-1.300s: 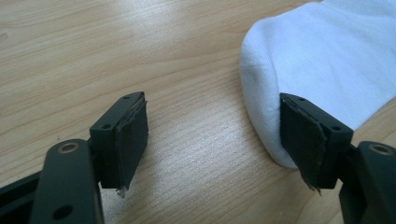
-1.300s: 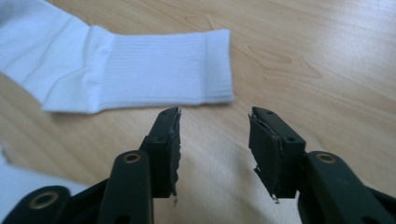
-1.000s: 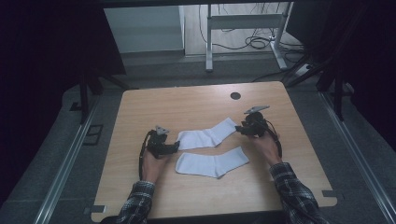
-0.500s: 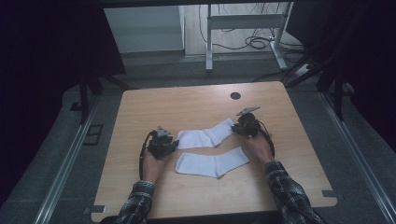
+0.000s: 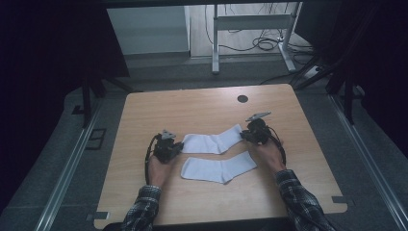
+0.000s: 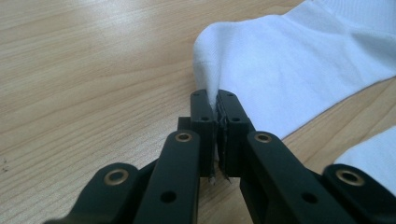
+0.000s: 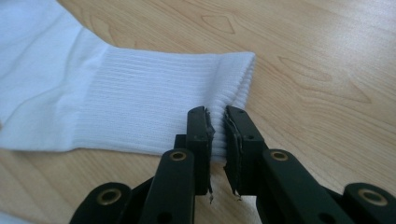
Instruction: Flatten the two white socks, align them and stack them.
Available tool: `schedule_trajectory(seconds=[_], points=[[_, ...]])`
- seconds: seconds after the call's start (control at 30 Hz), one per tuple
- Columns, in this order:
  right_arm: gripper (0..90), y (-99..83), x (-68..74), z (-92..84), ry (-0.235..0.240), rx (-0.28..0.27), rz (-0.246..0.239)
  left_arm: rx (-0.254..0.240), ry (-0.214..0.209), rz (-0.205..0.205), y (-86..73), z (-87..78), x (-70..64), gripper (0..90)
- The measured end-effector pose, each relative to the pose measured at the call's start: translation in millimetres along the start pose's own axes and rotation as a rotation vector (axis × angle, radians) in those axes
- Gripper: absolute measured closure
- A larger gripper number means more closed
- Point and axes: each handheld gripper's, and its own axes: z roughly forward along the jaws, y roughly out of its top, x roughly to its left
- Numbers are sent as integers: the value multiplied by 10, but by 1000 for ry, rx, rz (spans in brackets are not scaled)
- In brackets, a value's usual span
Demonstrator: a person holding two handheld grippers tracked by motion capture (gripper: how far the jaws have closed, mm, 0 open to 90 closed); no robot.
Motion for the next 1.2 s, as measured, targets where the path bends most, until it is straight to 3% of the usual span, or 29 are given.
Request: schedule_trajectory(seconds=[0.27, 0.5, 0.67, 0.9, 1.2], points=[[803, -29, 52, -231, 16, -39, -13, -44, -14, 37, 122, -209, -103, 864], [801, -68, 147, -429, 30, -79, -32, -67, -38, 43, 117, -370, -154, 862], [800, -108, 244, -599, 26, -96, -69, -88, -53, 47, 85, -485, -210, 862], [799, -239, 302, -751, 40, -100, -65, -123, -77, 54, -9, -671, -325, 861], [799, -391, 408, -952, 64, -114, -70, -132, -90, 68, -135, -840, -452, 861]])
